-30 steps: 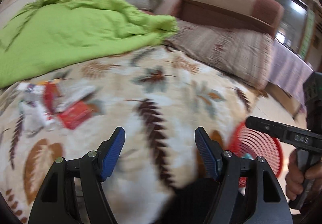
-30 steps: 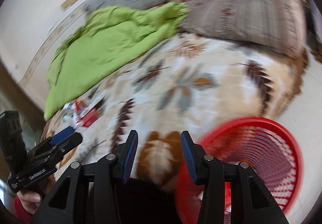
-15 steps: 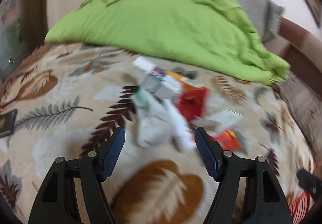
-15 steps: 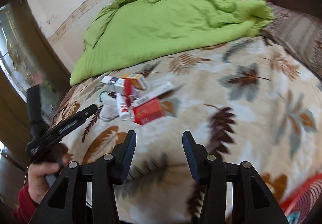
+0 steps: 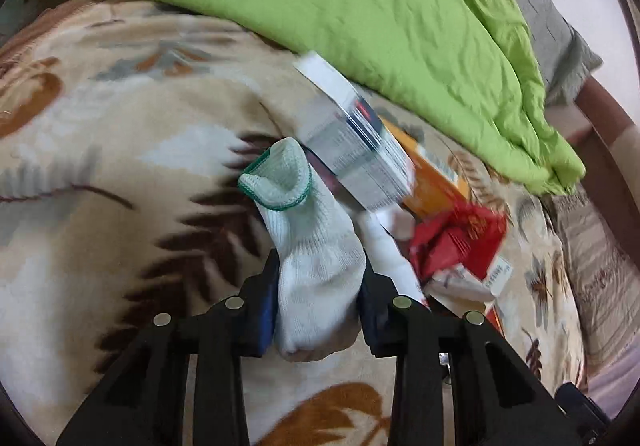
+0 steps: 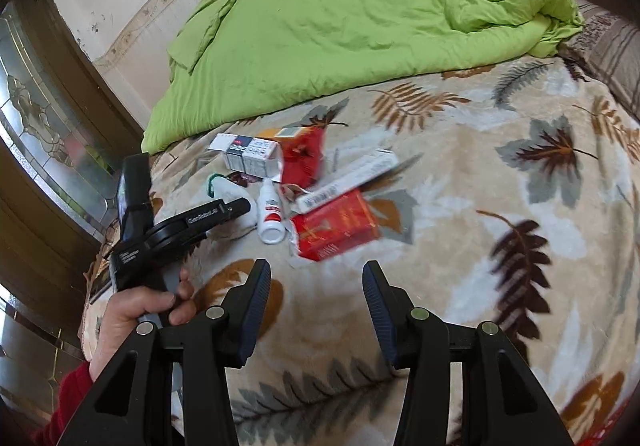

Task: Collect trash
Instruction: 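Grasp the white sock with the left tool while the right tool grasps the white spray bottle, then lift the sock with the left tool while the right tool lifts the spray bottle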

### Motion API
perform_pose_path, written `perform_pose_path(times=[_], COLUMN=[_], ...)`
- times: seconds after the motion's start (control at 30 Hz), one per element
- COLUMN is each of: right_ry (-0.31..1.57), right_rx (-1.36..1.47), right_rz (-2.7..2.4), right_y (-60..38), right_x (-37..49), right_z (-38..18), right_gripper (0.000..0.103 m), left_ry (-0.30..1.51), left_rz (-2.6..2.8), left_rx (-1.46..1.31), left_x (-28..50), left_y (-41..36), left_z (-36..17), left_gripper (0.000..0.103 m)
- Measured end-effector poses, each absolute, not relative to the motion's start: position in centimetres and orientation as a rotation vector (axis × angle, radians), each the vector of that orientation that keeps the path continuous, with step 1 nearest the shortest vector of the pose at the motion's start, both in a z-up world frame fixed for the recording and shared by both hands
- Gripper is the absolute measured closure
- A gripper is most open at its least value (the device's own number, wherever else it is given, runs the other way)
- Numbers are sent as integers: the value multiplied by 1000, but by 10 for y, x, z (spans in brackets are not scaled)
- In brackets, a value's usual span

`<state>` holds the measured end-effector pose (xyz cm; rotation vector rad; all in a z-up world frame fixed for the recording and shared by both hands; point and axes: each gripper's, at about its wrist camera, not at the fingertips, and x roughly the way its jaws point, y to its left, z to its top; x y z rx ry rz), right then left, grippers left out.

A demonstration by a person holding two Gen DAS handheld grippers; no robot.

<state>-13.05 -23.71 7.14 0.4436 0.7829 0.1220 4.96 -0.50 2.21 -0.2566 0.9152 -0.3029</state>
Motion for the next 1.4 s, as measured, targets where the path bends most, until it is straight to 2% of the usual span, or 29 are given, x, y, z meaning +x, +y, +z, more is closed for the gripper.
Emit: perform_pose_path(times=[0.4,0.57,0.6,0.63,1.1,1.4], right_ry=[862,981,1003,1014,686,652], right_rx=[228,182,188,202,327,294], right_rz=[254,225,224,229,99,44], right_y=[-160,-151,-151,-151,-199,-214], right_x=[-19,23,28,30,-80,-62], right_z=[54,22,14,8,57,55], right_gripper=[51,59,67,70,71,71], left_ry=[833,827,827,827,750,721], left_rz=[-167,-177,-181,-183,-251,-246], left_rx=[-230,-212,-209,-205,-13,81], left_x=[48,49,49,49,14,10], left_y=[38,35,35,34,-19,-40], left_z=[44,46,46,46,52,47], left_gripper=[71,71,71,71,71,71])
